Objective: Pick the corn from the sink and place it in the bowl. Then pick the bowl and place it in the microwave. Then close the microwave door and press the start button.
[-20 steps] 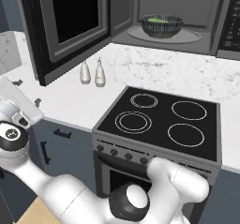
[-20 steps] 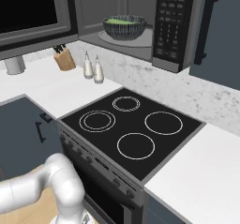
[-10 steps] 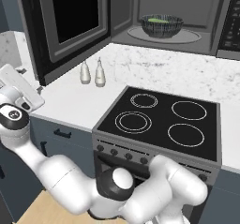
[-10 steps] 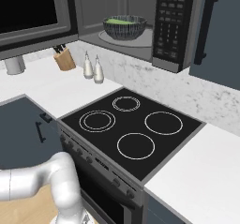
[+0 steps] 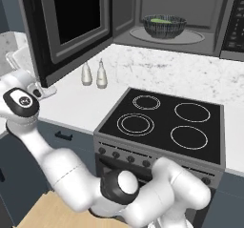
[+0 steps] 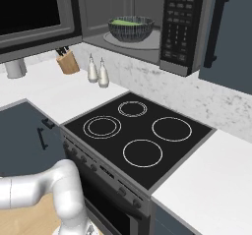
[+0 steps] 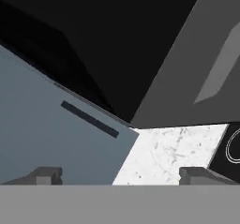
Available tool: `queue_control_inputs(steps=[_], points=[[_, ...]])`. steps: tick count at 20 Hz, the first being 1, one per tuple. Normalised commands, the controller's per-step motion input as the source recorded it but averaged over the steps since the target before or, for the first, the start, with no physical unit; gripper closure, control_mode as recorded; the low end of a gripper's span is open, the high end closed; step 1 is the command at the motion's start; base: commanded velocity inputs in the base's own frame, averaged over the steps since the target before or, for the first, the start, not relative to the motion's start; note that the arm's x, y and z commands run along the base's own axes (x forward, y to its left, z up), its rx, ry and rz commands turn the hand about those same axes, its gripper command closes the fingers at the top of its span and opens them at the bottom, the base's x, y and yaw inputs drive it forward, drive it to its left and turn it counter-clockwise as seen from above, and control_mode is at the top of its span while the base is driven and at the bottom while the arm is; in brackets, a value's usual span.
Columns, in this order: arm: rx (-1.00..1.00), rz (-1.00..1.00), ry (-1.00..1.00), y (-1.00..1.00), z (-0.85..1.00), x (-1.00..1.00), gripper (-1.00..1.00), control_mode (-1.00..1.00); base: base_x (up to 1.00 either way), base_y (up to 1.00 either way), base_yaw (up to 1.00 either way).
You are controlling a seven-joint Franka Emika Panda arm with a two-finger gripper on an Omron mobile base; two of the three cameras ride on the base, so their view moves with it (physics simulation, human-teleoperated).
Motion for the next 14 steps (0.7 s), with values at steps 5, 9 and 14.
queue_control_inputs(steps=[5,9,14], points=[[0.17,0.00,-0.13,-0.94,0.25,0.03,-1.00,-1.00,0.00,0.00,0.00],[0.18,0.00,-0.19,-0.98,0.28,0.00,-1.00,-1.00,0.00,0.00,0.00],[0.33,0.00,-0.11,-1.00,0.53,0.00,-1.00,-1.00,0.00,0.00,0.00]])
